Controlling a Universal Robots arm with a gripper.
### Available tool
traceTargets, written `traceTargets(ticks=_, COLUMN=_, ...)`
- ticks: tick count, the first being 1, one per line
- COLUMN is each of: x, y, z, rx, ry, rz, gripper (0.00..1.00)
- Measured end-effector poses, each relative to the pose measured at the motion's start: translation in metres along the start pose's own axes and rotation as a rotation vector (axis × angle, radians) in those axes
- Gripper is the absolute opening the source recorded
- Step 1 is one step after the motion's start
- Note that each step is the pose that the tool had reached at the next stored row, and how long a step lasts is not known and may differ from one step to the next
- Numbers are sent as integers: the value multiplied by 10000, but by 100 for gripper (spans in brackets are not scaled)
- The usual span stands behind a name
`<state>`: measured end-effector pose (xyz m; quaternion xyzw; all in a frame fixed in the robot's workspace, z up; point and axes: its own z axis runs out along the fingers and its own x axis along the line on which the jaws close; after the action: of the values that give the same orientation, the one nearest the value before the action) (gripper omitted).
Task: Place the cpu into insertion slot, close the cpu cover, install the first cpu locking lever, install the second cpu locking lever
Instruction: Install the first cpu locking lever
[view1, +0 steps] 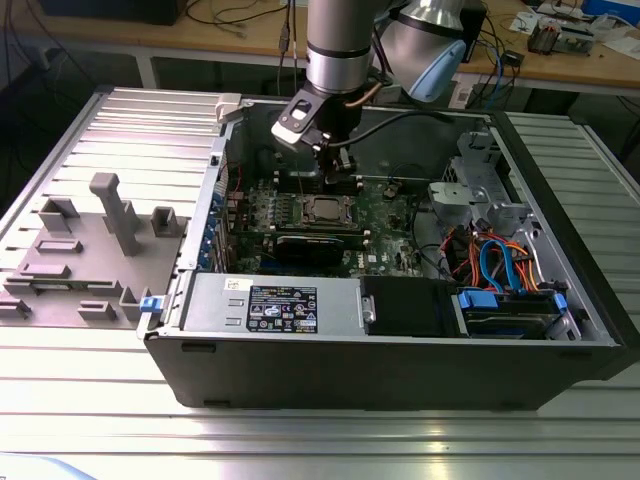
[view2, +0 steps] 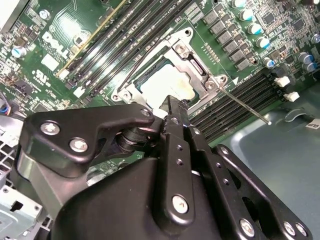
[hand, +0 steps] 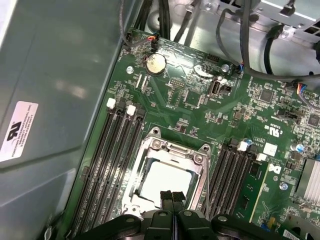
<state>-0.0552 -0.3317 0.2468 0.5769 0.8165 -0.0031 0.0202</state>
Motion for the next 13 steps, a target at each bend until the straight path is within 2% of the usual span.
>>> traceTargets(ticks=8, x=0, y=0, z=0, rx=-35, ry=17, rz=-980, gripper=11)
traceTargets(ticks=13, x=0, y=0, z=0, rx=-67, ry=33, rz=-1819, gripper=11)
